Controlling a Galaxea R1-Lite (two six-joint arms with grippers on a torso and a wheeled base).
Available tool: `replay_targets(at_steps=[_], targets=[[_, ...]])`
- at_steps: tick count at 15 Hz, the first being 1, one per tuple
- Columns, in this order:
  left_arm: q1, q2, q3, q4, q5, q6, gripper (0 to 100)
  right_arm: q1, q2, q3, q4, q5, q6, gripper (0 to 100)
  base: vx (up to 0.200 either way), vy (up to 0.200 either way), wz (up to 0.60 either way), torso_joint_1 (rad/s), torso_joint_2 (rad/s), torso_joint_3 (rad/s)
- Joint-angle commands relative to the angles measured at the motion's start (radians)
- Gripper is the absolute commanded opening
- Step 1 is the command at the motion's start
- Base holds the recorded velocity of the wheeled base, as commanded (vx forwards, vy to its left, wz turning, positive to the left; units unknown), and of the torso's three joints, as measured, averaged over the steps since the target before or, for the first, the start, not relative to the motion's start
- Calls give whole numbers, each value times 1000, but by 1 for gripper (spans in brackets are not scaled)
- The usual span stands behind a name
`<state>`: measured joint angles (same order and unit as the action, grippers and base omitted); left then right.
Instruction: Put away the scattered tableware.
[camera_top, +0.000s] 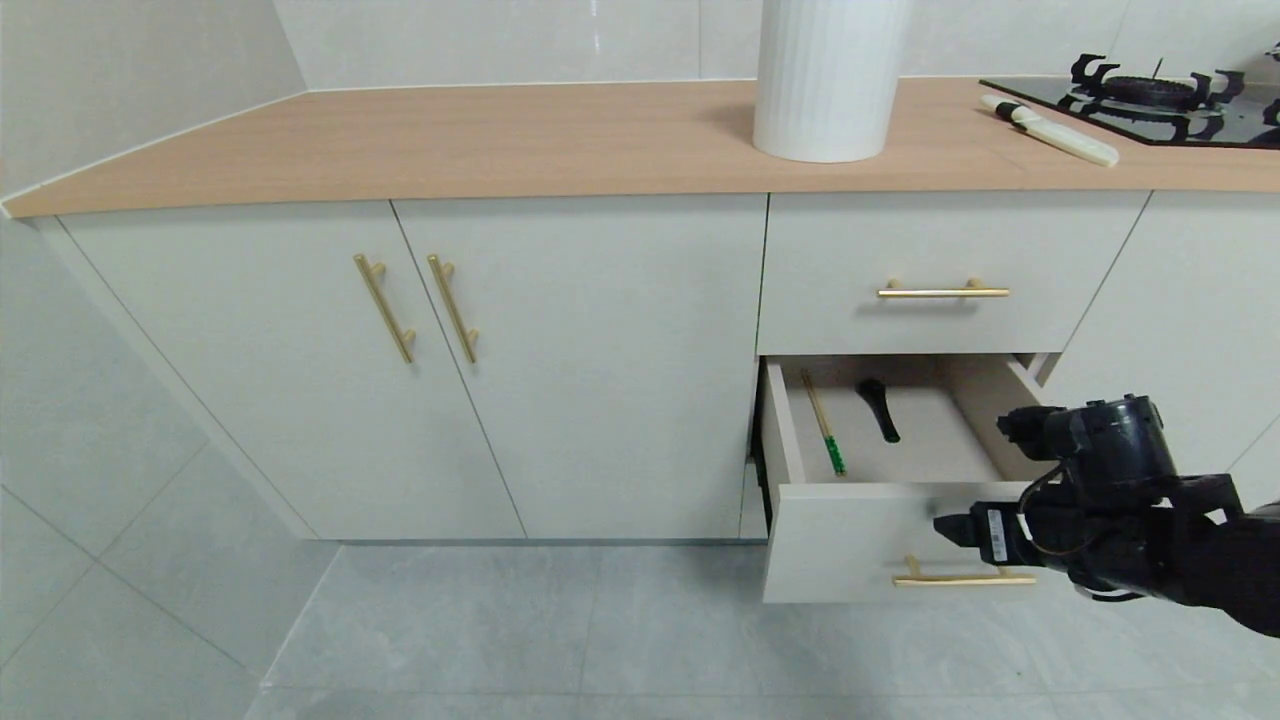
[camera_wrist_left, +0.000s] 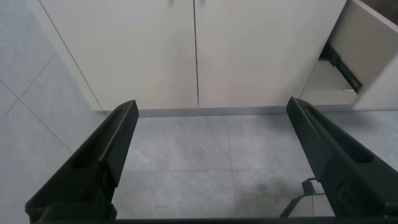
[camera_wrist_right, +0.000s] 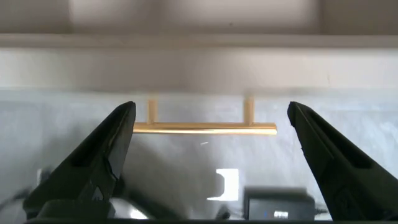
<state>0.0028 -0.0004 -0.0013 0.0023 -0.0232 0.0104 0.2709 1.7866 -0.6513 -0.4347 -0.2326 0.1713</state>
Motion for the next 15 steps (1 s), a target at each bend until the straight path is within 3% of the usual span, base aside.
replay_targets(at_steps=[1,5,10,15], targets=[[0,0,0,1,0,0,100,-27,114,-77,-16,2,-9,100,0,0,0,0,0,0],[0,0,0,-1,0,-1,100,-78,234,-292,-16,1,-39,100,0,0,0,0,0,0],[0,0,0,1,0,0,100,-96,312,-464,-12,-1,-62,100,0,0,0,0,0,0],[0,0,0,-1,0,0,100,-96,363,-522,-50,-1,-45,100,0,0,0,0,0,0]])
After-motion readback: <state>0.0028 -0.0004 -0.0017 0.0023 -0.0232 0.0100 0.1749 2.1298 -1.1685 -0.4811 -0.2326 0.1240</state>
